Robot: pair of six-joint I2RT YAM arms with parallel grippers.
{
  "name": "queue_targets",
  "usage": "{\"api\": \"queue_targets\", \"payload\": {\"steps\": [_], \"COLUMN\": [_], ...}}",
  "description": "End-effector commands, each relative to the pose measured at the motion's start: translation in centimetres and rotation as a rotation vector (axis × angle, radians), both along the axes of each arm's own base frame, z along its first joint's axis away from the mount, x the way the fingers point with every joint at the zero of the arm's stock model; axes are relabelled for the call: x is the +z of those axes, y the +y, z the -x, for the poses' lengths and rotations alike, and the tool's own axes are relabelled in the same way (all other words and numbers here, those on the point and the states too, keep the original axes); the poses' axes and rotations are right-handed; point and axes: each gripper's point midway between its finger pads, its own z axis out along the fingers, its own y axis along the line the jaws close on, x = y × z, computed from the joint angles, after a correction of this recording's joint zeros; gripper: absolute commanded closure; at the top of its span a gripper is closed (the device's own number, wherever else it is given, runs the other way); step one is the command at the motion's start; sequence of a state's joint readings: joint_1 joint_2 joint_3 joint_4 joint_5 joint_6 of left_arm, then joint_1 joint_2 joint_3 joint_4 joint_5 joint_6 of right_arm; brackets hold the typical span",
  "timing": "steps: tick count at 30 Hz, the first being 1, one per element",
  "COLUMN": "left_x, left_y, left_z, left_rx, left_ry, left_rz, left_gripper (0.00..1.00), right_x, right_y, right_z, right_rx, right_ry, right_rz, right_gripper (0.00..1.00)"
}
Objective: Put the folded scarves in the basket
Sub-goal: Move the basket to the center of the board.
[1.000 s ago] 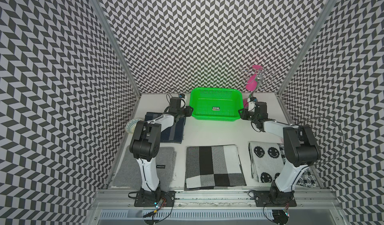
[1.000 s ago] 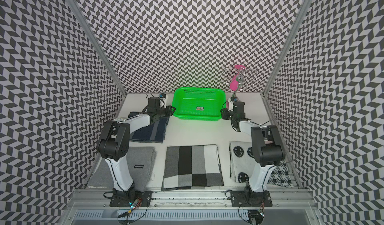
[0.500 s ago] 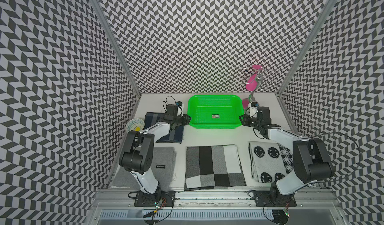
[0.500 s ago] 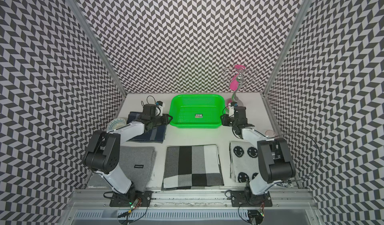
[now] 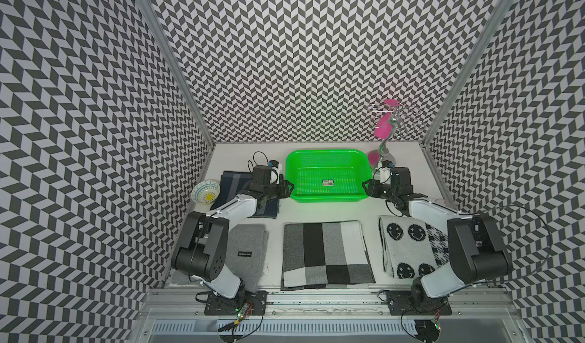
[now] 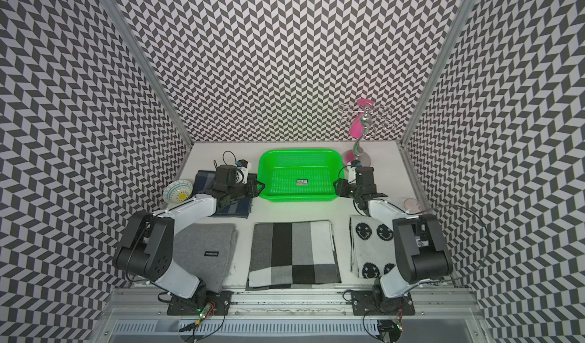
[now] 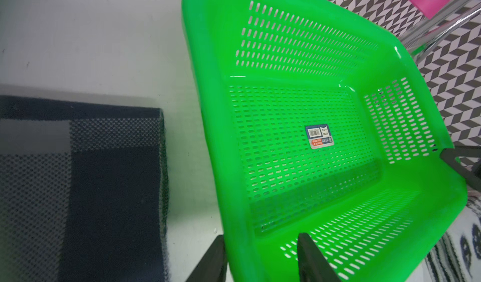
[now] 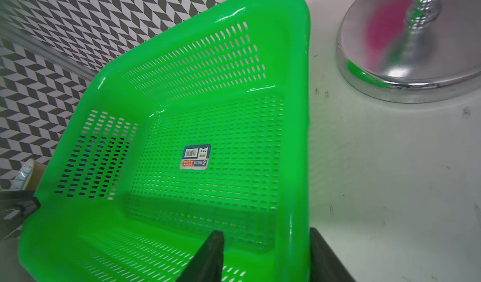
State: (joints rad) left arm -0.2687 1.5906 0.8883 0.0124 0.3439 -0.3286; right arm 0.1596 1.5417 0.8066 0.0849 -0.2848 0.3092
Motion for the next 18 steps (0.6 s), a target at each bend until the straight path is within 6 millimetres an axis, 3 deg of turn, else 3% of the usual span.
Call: {"api": "queue_targets", "payload": {"steps": [1, 6, 7, 9, 13, 15, 18], "left_x": [1.9, 3.3, 3.5, 4.5, 6.2, 7.5, 7.7], "left_y": [0.0, 0.5, 0.7, 1.0, 1.9, 2.0, 2.4], "left_z": [0.0, 0.4, 0.4, 0.8, 2.0, 3.7, 6.5], "left_rx": [0.003, 0.017, 0.030, 0.037, 0.077, 0.087, 0.095], "left_ry": [-0.054, -0.089, -0.091, -0.107, -0.139, -0.175, -0.186], "left_rz": [-0.002, -0.010, -0.015, -0.020, -0.010, 0.046, 0.101], "left_gripper": [0.46, 0.36, 0.28, 0.01, 0.01, 0.01, 0.00], "right_x": [2.7, 3.8, 3.9, 4.5, 5.4, 4.7, 2.8], "right_y": [0.1, -0.3, -0.3, -0.4, -0.4, 0.6, 1.9], "right_z": [0.0, 0.9, 1.2, 2.2, 5.6, 8.4, 12.3], "right_rx": [-0.001, -0.010, -0.008, -0.009, -0.011, 0.020, 0.057], "right_ry": [-0.077, -0.091, -0.088, -0.088, -0.081, -0.051, 0.008], "right_rz": [-0.003, -0.003, -0.004, -0.003, -0.052, -0.079, -0.092], "right_gripper": [0.38, 0.33, 0.32, 0.31, 0.32, 0.32, 0.33]}}
